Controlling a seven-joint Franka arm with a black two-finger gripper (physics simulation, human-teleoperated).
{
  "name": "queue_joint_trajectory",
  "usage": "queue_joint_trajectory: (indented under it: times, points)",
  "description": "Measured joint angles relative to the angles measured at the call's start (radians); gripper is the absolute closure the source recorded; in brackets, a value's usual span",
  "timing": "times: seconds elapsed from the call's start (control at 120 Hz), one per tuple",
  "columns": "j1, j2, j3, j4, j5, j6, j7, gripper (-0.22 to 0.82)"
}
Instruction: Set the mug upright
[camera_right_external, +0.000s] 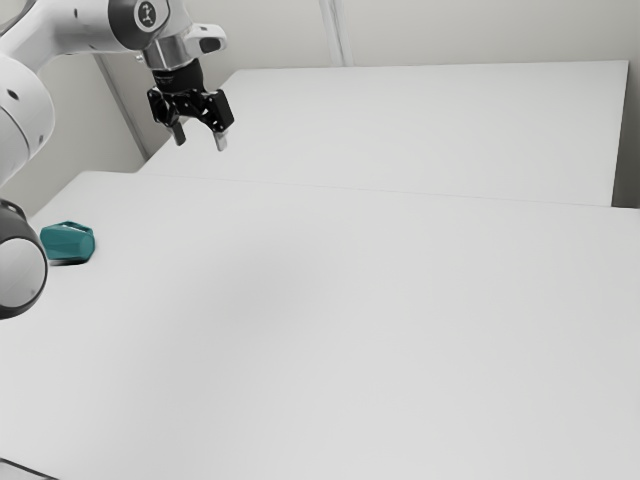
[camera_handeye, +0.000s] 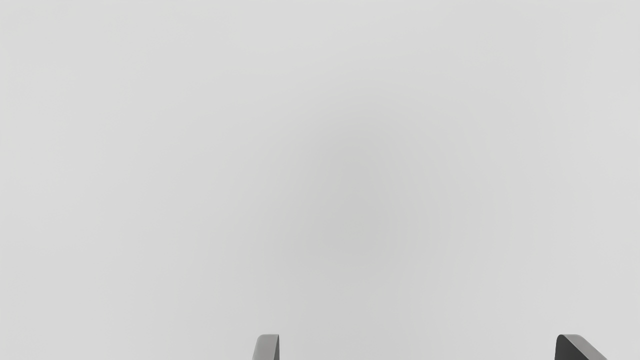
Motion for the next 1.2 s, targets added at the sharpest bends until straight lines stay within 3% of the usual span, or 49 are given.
queue_joint_trajectory:
  times: [0.3,0.367,0.483,0.575,0.692,0.858,1.2]
  points:
    - [0.007,0.002,0.007,0.011,0.011,-0.007,0.003,0.00]
    - [0.029,0.033,0.064,0.056,0.013,-0.006,0.018,0.00]
    - [0.111,0.118,0.218,0.127,-0.052,-0.008,0.078,0.00]
    - [0.243,0.224,0.260,0.223,-0.147,-0.007,0.144,0.00]
    - [0.408,0.341,0.261,0.300,-0.278,0.023,0.240,0.00]
    - [0.561,0.461,0.254,0.370,-0.429,0.093,0.383,0.00]
    - [0.692,0.601,0.233,0.460,-0.527,0.242,0.639,0.00]
